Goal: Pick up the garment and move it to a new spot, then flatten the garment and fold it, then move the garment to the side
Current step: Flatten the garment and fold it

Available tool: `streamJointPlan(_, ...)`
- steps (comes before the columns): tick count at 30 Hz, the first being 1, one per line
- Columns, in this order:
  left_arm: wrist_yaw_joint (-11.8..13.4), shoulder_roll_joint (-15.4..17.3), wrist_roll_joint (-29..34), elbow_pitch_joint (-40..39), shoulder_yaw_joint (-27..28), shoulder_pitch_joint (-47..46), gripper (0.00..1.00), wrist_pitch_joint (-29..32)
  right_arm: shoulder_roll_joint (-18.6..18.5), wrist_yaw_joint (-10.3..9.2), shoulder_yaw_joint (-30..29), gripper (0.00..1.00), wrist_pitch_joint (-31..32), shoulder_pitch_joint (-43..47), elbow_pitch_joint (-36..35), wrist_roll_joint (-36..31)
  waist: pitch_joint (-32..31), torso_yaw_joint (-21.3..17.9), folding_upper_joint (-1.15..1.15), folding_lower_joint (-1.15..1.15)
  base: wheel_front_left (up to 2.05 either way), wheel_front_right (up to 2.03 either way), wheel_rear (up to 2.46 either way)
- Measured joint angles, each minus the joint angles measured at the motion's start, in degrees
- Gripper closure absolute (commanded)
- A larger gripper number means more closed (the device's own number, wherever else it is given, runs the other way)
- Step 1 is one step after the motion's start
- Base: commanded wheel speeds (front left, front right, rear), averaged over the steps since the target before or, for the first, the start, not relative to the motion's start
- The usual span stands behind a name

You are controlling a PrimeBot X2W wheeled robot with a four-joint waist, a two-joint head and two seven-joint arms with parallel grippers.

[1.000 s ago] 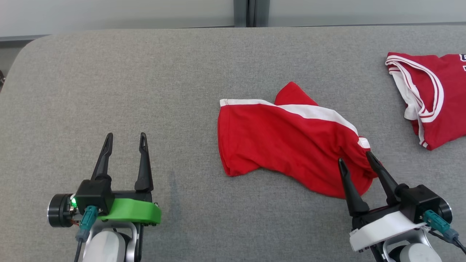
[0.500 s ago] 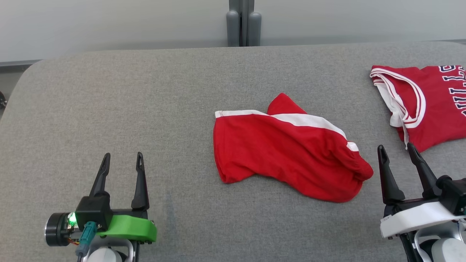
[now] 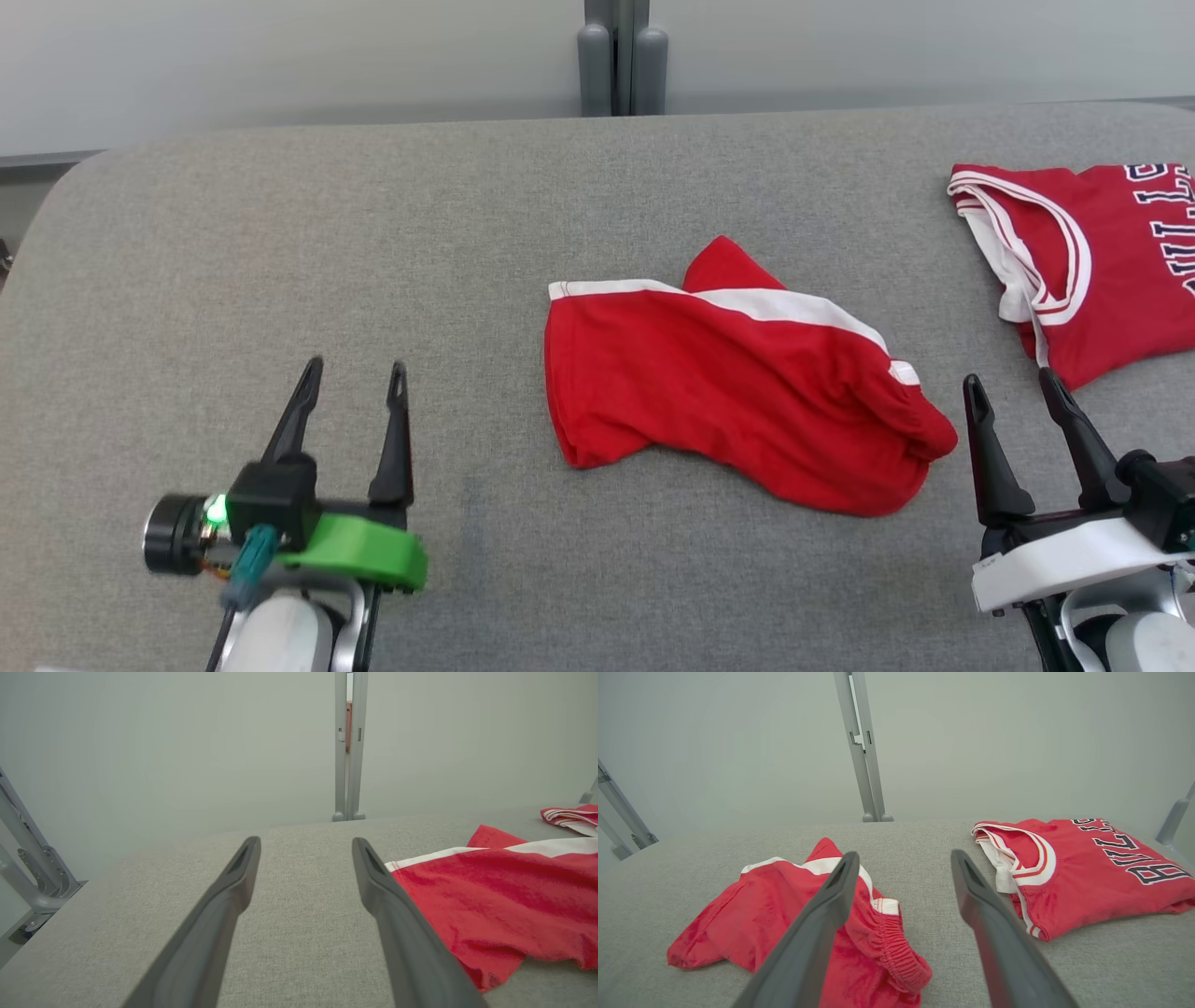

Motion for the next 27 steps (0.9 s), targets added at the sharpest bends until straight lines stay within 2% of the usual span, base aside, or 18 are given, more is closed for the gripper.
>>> streamJointPlan(5,-3.7,-1.1,0.0,2.5,-3.9,-10.2,0.00,4.3,-0.5,0.00,0.7,0.00,0.5,-1.6,-1.4,0.2,2.3,-0.4,0.00,0.00,0.00,0.00,0.00)
streamJointPlan(11,-7.1,-3.4,-2.0,13.6,-9.3,-23.6,0.00,10.7,-0.8,0.00,1.5,0.00,0.4,-4.2,-1.9,0.7,6.2,-2.1,0.00,0.00,0.00,0.00,0.00)
streamJointPlan(15,-8.1,-4.0,-4.5,23.6,-11.3,-30.0,0.00,13.7,-0.8,0.00,2.0,0.00,0.0,-5.4,-1.7,1.1,8.5,-3.8,0.00,0.00,0.00,0.00,0.00)
streamJointPlan(21,-8.9,-4.1,-8.5,39.0,-12.8,-38.3,0.00,15.1,-0.9,0.00,2.6,0.00,-0.7,-6.9,-0.9,1.6,11.9,-6.4,0.00,0.00,0.00,0.00,0.00)
streamJointPlan(26,-9.2,-4.2,-11.5,47.7,-14.1,-42.2,0.00,16.4,-1.3,0.00,3.2,0.00,-1.2,-7.9,0.1,2.3,14.1,-8.2,0.00,0.00,0.00,0.00,0.00)
streamJointPlan(27,-9.2,-4.2,-12.5,48.6,-14.6,-42.9,0.23,16.5,-1.6,0.00,3.3,0.00,-1.2,-8.0,0.3,2.4,14.5,-8.4,0.00,0.00,0.00,0.00,0.00)
